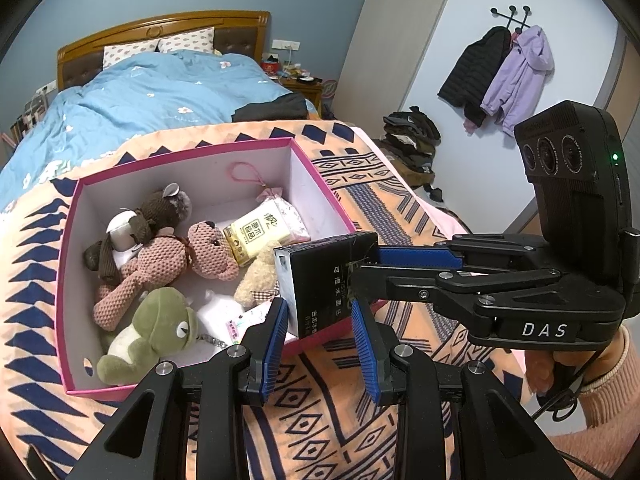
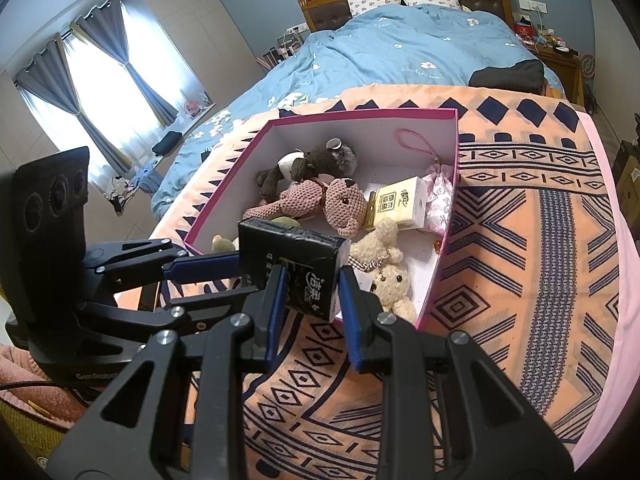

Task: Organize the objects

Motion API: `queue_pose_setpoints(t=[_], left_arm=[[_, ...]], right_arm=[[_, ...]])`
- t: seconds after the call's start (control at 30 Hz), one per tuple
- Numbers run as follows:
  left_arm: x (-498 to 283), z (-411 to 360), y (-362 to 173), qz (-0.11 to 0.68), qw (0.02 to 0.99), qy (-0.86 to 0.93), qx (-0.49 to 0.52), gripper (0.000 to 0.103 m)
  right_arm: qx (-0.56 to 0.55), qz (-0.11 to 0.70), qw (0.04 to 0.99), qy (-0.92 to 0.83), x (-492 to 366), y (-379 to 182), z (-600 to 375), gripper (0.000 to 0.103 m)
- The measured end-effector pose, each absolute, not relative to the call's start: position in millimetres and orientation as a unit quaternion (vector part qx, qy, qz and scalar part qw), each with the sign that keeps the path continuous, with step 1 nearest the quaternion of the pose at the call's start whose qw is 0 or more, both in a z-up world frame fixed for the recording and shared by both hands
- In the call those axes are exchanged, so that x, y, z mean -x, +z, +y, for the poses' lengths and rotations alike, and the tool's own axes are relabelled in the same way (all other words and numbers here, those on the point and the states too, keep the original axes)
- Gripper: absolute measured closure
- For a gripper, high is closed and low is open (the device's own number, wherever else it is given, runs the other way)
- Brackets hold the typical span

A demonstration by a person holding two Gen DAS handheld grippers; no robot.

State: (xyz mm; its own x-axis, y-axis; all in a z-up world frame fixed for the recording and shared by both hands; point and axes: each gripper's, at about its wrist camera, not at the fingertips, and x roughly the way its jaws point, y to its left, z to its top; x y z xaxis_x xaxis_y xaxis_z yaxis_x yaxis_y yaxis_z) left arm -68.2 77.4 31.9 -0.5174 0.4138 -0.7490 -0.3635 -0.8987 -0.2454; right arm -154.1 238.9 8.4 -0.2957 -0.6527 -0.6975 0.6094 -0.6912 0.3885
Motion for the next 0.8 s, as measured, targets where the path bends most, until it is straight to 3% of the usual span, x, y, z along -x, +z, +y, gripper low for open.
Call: queue_pose_setpoints(t=[0.8], left_arm=[[71.4, 77.3, 30.7, -0.029, 0.223, 0.870, 0.438, 0.071]], right_arm=[[-0.446, -0.027, 0.390, -0.805, 163.7, 9.1, 238.3, 0.073]])
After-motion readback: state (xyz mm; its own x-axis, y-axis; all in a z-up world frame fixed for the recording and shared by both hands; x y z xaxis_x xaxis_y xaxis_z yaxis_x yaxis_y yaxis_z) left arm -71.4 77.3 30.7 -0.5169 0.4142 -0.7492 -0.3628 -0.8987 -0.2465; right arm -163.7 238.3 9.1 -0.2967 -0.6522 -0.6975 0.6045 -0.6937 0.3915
